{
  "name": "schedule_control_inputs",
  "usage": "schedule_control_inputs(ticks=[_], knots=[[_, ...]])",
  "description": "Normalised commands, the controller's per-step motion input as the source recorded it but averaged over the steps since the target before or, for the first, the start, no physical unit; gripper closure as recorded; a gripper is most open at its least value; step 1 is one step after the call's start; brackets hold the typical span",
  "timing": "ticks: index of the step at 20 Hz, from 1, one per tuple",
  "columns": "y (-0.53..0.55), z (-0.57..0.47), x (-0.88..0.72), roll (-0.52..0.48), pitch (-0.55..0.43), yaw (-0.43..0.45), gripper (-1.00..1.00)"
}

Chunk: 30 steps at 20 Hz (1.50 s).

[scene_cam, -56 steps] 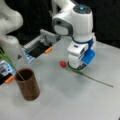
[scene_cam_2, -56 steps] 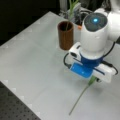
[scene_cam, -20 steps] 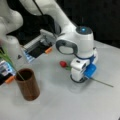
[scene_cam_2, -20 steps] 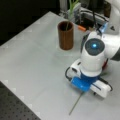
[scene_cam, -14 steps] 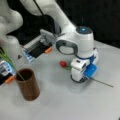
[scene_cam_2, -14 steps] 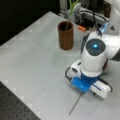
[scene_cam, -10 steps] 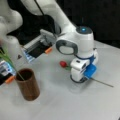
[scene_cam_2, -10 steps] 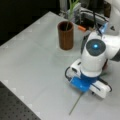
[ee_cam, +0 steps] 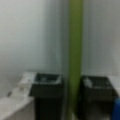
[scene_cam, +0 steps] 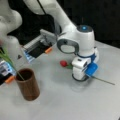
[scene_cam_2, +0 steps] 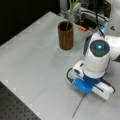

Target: Flower insertion into a vase

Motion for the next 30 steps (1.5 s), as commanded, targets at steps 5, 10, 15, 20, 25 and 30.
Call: schedule_control_inputs(ticks=[5, 10, 15, 20, 25, 30], knots=[[0.02, -0.28, 0.08, -0.080, 0.026, -0.010, 1.00], [0.01, -0.09, 0.09, -0.055, 0.056, -0.001, 1.00], [0.01, 0.37, 0.01, -0.006, 0.085, -0.025, 1.00], [-0.06, 0.63, -0.05, 0.046, 0.090, -0.048, 1.00], [-0.12, 0.26, -0.02, 0.064, 0.059, -0.054, 1.00], [-0.13, 0.11, -0.03, 0.089, 0.010, -0.061, 1.00]])
